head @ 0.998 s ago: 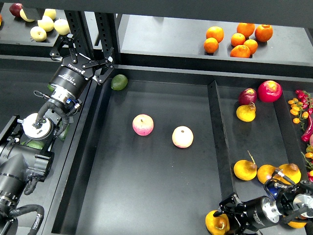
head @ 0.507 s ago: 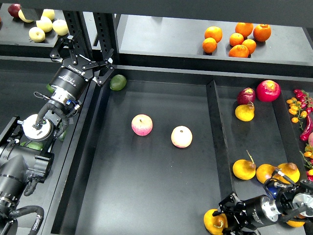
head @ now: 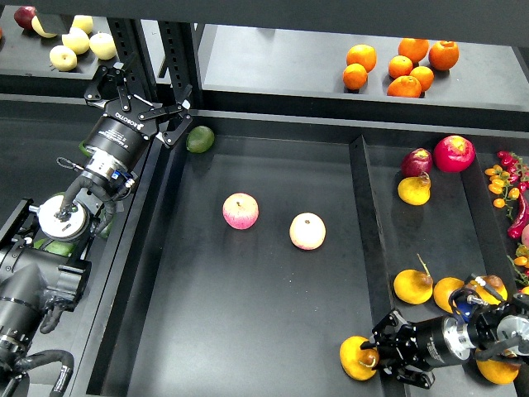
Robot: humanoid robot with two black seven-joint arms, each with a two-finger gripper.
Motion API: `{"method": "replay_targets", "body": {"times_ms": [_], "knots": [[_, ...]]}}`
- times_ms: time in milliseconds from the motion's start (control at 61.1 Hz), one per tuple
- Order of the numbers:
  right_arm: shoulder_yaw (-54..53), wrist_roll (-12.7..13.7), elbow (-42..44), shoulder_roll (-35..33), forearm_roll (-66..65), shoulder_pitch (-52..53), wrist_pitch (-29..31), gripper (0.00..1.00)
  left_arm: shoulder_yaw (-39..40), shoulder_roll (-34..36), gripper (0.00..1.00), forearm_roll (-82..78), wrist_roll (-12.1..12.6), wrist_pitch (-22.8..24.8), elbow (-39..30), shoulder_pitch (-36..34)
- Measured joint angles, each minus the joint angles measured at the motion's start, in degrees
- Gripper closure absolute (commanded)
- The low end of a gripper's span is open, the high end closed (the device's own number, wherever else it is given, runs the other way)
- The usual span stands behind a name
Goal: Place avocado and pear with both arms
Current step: 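Lift the pear and set it down beside the other pears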
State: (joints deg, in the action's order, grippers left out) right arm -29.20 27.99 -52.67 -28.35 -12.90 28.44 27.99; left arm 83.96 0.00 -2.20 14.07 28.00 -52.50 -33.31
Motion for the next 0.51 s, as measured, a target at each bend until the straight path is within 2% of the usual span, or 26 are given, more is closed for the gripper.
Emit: {"method": "replay_targets", "body": {"times_ms": [213,507], "knots": [[0.0,0.0,-1.0,-3.1,4.7,3.4,0.0,0.96,0.0,0.0,0.0,-0.1,0.0,0.0,0.0,0.0],[1.2,0.0,-4.3,-13.1,9.9,4.8,0.0,0.95,0.0,0.0,0.0,-0.1,0.1,0.0,0.0,0.0]]}}
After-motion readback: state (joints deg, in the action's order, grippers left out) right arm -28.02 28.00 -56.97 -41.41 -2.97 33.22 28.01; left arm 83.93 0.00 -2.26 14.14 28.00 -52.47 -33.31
